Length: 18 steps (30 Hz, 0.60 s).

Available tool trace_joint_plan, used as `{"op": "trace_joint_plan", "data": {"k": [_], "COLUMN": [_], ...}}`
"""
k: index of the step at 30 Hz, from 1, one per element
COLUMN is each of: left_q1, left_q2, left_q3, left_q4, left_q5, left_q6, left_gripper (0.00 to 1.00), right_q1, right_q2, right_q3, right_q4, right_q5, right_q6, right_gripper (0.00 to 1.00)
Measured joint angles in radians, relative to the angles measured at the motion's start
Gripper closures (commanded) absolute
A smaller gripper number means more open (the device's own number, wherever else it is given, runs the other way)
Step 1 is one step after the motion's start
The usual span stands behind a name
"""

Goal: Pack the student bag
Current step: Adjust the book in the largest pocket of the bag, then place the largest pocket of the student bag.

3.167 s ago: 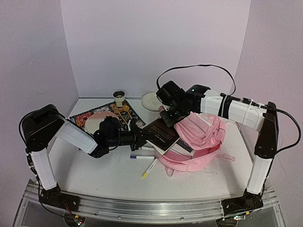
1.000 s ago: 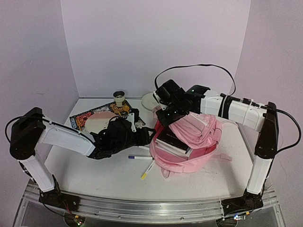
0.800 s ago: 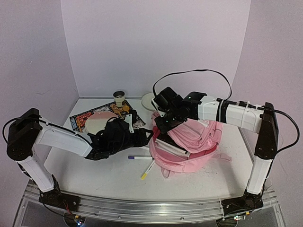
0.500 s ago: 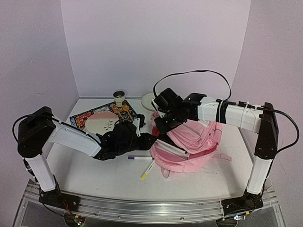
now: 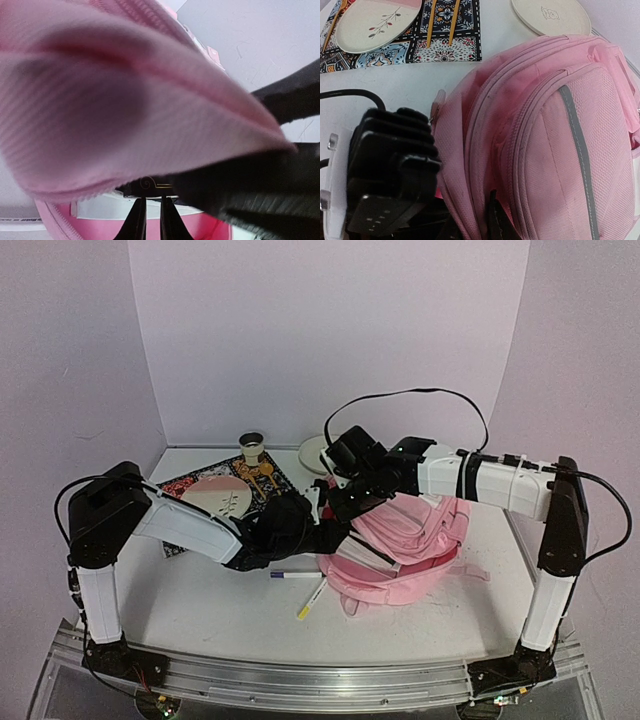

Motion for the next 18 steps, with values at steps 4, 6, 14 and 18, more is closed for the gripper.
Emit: {"op": "trace_joint_plan", "data": {"k": [4,6,14,18], "left_q1": [0.0,-0.001,-0.001,-0.001], "left_q2": [0.001,-0.016,-0.227,-0.277], "left_q3": [0.004,-0.025,-0.254,-0.288], "left_q4": [0.003,0.006,-0.009,-0.019], "left_q5": [0.004,-0.001,-0.047,-0.057], "left_q6": [0.002,-0.003,-0.031,-0.053], "left_gripper": [0.74,0.69,0.53,0.48], "right_q1": [0.0,0.0,0.008,0.01], "right_q2": [-0.002,-0.005,-0.03,-0.076], "right_q3": [-0.011,-0.025,-0.098,-0.155], "right_q4": [0.013,0.024,0.058,0.072], "right_q5": [-0.003,-0.003,-0.013,-0.015], "right_q6": [0.009,0.01,0.013,0.015], "right_gripper": [0.73,0.69,0.48,0.38]}}
